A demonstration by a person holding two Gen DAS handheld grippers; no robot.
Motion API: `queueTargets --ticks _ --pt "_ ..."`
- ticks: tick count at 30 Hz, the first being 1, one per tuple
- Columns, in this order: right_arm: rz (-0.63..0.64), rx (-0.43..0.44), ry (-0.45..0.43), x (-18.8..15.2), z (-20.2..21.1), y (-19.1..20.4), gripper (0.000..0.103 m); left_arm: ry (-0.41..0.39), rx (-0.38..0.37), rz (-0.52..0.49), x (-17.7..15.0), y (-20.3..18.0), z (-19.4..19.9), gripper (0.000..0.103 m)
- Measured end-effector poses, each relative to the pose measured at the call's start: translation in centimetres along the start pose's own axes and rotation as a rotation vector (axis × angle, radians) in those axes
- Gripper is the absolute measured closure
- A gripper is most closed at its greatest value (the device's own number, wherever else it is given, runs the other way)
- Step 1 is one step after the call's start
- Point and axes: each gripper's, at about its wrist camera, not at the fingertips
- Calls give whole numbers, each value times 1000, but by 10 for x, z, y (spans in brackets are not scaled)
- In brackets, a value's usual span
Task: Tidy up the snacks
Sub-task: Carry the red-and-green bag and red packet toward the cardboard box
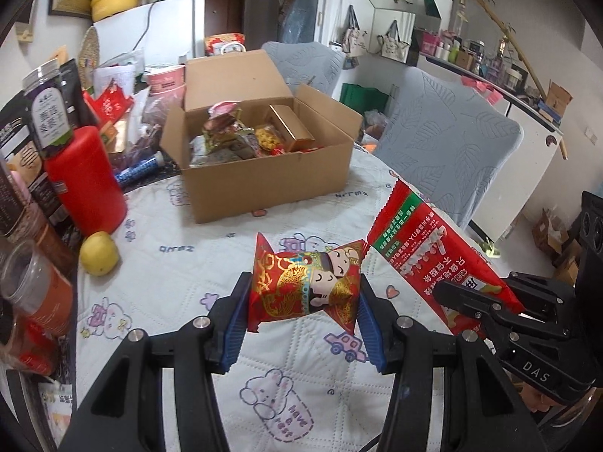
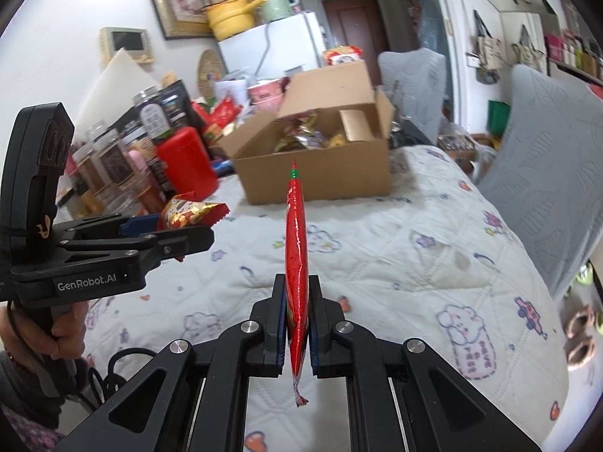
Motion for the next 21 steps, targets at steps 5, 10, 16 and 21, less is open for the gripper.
queueTargets --ticks 5,10,16,21 --pt "32 30 -8 9 -3 13 94 -29 16 25 3 11 11 51" --pt "60 42 -25 22 -5 23 94 -66 20 34 13 18 20 51" --pt "87 40 -71 48 -7 26 94 -98 15 32 35 26 22 51" --pt "107 30 -100 74 -7 23 94 -143 21 28 58 31 25 51"
Point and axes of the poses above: each gripper's, at about its wrist camera, not at the fingertips, and z roughly against the way its jaws point, y to its left, x to its top, and after that the axes turned 2 degrees about -y, right-handed
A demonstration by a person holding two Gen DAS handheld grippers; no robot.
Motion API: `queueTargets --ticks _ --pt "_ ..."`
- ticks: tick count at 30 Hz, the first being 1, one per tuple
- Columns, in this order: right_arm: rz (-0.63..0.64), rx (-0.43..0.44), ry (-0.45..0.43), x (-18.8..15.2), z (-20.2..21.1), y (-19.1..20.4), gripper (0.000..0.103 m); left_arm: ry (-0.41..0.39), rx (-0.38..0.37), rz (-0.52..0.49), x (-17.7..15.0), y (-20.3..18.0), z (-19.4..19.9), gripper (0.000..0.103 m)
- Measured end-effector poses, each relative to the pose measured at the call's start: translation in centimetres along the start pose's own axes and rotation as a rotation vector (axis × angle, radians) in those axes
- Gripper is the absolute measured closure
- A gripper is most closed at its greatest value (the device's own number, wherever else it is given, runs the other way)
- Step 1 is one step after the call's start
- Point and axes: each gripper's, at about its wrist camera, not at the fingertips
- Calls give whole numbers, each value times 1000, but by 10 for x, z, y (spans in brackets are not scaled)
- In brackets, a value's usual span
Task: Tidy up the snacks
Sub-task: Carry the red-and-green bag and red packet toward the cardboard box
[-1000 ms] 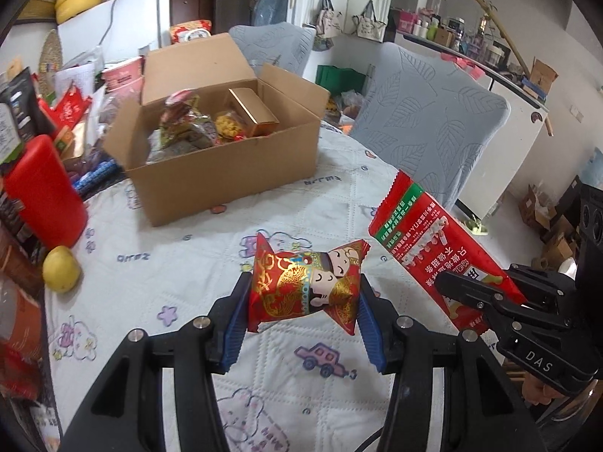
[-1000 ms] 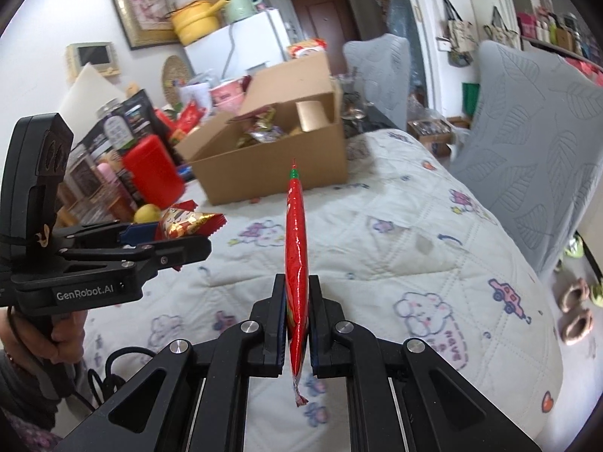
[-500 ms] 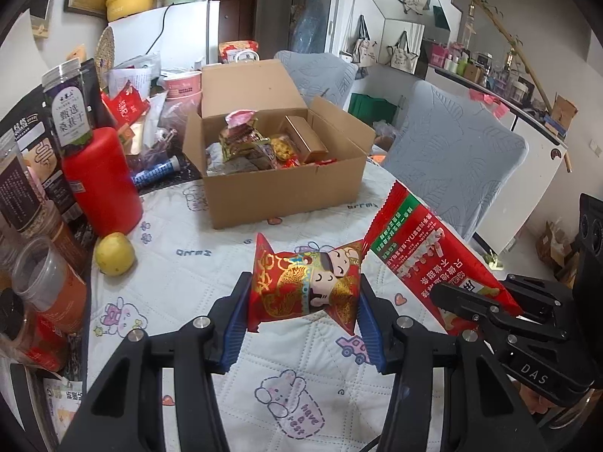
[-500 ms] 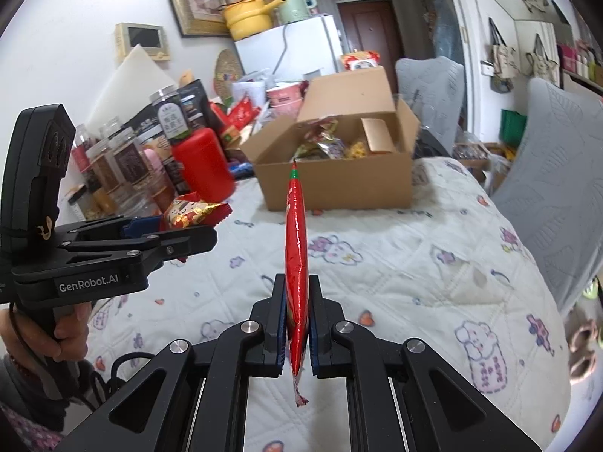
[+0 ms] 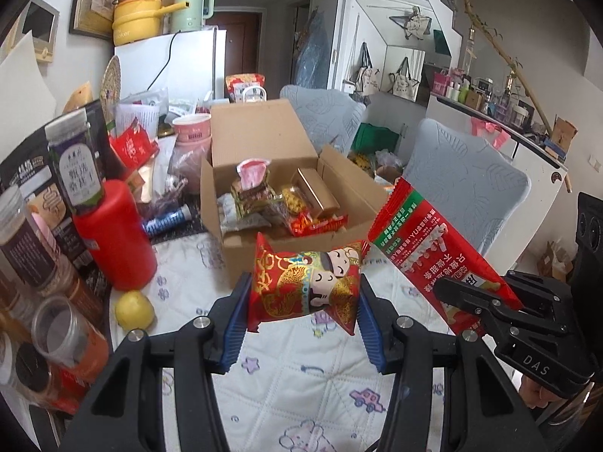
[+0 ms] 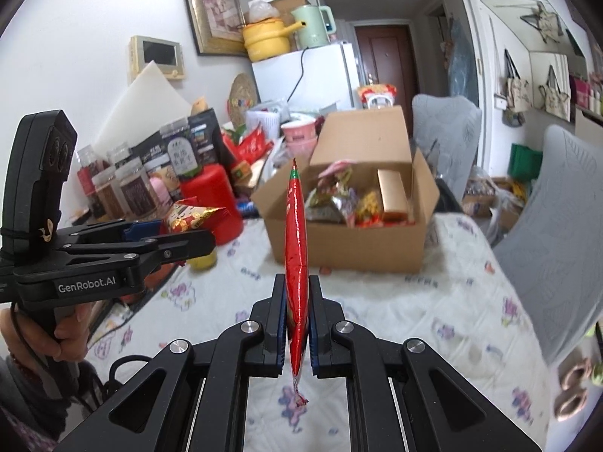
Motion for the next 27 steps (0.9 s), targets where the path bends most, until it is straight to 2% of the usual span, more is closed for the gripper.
queueTargets --ticks 12,18,27 --pt "23 -35 -66 62 -17 -24 94 -85 0 -9 58 8 -19 51" --pt "34 -53 -88 91 -34 -32 94 -125 -13 -4 87 8 -37 51" --pt "26 -50 -103 131 -71 -50 94 -172 17 17 128 17 -75 51"
Point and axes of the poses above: each gripper's, at about its wrist camera, not at the fingertips, and z roughly against the way its jaws point, y to its left, x to its top, and after that the axes turned 2 degrees about -y, right-handed
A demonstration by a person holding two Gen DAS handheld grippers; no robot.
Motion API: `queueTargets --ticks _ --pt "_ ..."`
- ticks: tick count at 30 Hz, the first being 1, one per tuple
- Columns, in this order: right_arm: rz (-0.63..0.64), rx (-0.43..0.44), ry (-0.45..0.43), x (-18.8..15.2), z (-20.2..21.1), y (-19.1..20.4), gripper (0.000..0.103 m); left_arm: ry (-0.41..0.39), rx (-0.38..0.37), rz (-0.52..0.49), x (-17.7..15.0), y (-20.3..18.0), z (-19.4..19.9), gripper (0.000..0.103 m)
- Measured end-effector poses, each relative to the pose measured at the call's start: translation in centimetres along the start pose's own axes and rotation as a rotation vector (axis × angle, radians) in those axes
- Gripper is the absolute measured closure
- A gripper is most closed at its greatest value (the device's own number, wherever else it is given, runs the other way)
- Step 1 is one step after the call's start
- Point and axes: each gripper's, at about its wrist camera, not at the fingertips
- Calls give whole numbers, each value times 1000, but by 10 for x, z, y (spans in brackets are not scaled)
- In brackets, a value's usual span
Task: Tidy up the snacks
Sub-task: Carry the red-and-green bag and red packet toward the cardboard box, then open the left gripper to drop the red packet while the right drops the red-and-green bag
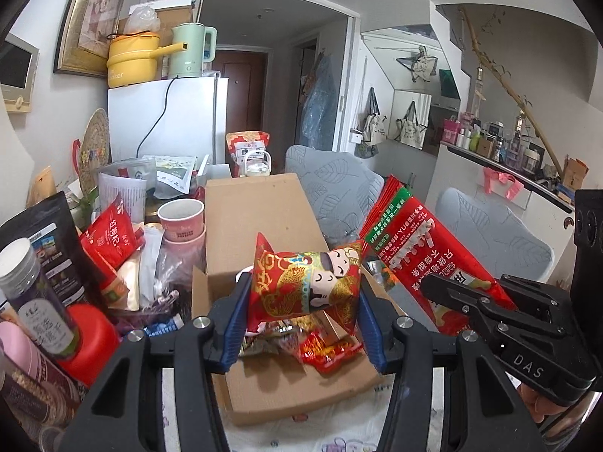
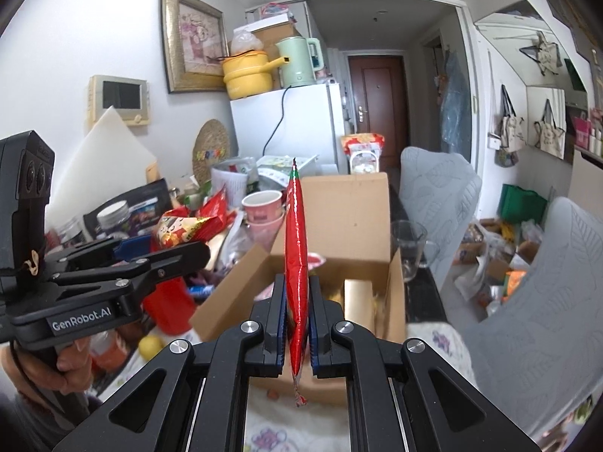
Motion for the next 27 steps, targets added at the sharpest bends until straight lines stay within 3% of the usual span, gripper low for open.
queueTargets --ticks 11,27 --pt "-50 -10 16 9 -66 -23 94 22 37 64 7 22 -70 51" --pt "-76 -21 127 -7 -138 -41 94 169 76 132 -28 62 -138 51"
Point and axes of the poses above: each gripper's, at about its wrist camera, not at the fingertips, and z roughly against the way its jaws point, y to its left, x to its top, and after that the axes turned 2 degrees about -y, right-handed
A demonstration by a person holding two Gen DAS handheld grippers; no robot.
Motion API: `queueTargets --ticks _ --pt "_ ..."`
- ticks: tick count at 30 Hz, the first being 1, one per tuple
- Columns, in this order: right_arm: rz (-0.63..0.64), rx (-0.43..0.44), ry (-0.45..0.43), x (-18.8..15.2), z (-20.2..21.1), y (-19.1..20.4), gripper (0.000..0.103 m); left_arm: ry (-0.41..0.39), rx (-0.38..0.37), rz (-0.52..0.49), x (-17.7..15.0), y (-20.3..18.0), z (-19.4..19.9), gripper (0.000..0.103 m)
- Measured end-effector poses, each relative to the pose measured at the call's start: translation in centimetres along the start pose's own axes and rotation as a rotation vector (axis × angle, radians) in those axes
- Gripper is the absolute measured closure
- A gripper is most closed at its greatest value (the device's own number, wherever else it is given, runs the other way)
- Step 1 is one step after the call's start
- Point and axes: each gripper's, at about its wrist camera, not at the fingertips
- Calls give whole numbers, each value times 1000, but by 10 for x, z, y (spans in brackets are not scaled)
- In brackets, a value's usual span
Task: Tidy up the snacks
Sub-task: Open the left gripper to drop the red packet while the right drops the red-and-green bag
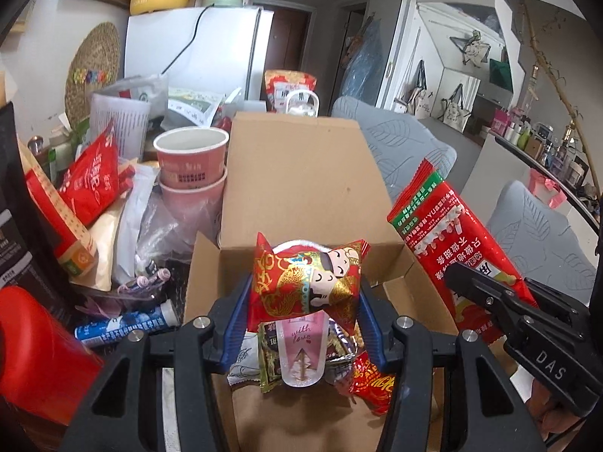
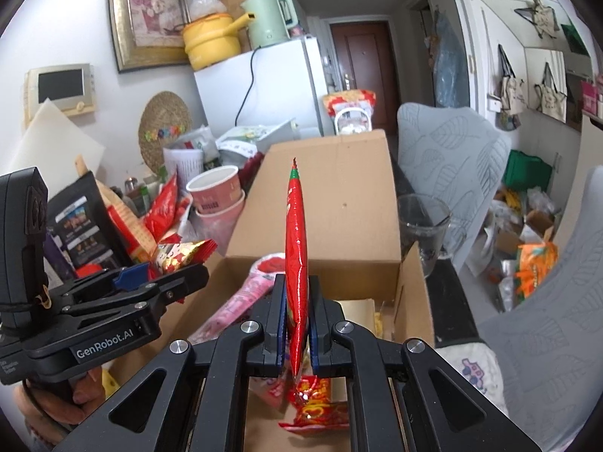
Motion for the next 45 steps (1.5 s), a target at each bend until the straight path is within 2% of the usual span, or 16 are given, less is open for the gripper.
queueTargets --ticks 7,13,18,26,32,35,45 --pt "-47 31 20 -11 -16 -8 94 35 29 -40 -3 -4 -12 51" --pt "-28 11 51 -12 -26 -7 94 69 59 -69 -9 -8 -25 51" --pt "-4 6 64 -15 -31 -2 94 120 57 -74 -16 -11 -36 51" --pt "10 -9 133 -23 -48 3 94 210 106 -80 -27 -10 -56 51" --pt "16 -22 195 -30 -61 2 94 216 123 -105 -31 -14 -57 49" --pt "8 -37 206 -31 -62 -2 93 238 141 -112 -31 -15 -62 44" --pt "16 -74 211 -30 -58 -4 91 277 165 -120 -33 -14 -71 41"
Point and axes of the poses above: each gripper's, at about its wrist camera, not at the fingertips, and z roughly against the way its jaws point, y to its left, x to its top, and after that the axes turned 2 degrees about -y, right-handed
